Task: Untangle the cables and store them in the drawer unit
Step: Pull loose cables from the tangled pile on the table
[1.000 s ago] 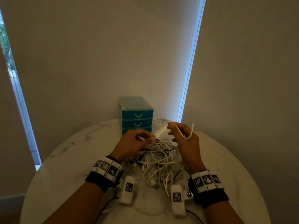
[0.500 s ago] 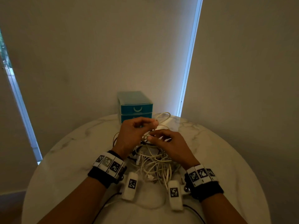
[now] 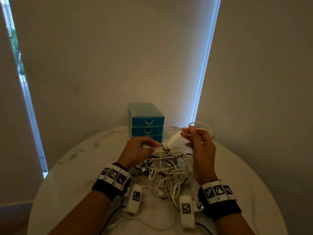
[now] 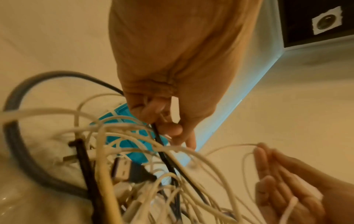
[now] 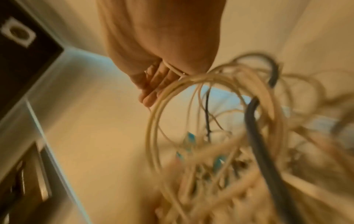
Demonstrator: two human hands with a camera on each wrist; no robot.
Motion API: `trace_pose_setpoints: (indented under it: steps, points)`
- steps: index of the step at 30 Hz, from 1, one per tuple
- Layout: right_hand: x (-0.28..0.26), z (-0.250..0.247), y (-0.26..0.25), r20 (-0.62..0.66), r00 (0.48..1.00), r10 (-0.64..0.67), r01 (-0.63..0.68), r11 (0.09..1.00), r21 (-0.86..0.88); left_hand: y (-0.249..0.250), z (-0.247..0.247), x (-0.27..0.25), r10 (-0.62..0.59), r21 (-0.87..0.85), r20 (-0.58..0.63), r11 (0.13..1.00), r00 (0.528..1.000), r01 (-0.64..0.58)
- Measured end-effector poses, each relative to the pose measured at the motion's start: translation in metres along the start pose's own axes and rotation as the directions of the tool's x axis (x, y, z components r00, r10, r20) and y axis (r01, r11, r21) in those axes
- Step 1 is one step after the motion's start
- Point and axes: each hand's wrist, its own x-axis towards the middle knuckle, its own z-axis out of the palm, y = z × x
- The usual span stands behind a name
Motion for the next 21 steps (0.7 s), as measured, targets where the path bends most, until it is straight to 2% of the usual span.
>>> trace_pose_setpoints:
  steps: [3,7,9,11,14,15,17,18,21]
  points:
    - [0.0,0.0,-0.004,0.07,0.995,0.064,-0.065,0.998,0.009,-0.002,-0.003,0.002,0.027,0.043,-0.02,0.999,0.999,-0.026]
    - [-0.007,0.002,-0.002,0.123,0.987,0.102,-0.102,0.995,-0.009,0.023,0.008,-0.005,0.09,-0.04,0.135,0.996,0.987,-0.086]
    - [-0.006,0.001,-0.006,0.134,0.986,0.103,-0.111,0.993,0.049,0.03,0.013,-0.008,0.103,-0.001,0.119,0.995,0.988,-0.104]
    - [-0.006,0.001,-0.01,0.177,0.979,0.102,-0.109,0.994,0.031,0.031,0.012,-0.007,0.117,-0.044,0.042,0.992,0.992,-0.115]
    - [-0.005,-0.004,-0.01,0.271,0.959,0.078,-0.035,0.986,-0.16,0.028,0.006,-0.005,0.077,-0.121,-0.118,0.989,0.99,-0.091]
    - [-0.003,-0.008,-0.009,0.306,0.948,0.083,-0.009,0.971,-0.237,0.026,0.002,-0.003,0.046,-0.163,-0.201,0.983,0.978,-0.08]
    - [0.001,-0.017,-0.01,0.368,0.922,0.118,0.026,0.931,-0.364,0.023,-0.005,0.001,-0.034,-0.26,-0.378,0.963,0.925,-0.071]
    - [0.003,-0.021,-0.01,0.396,0.908,0.137,0.038,0.915,-0.403,0.022,-0.008,0.004,-0.069,-0.315,-0.428,0.946,0.901,-0.077]
    - [0.004,-0.03,-0.012,0.508,0.842,0.18,0.058,0.907,-0.418,0.02,-0.015,0.009,-0.153,-0.477,-0.458,0.874,0.875,-0.097]
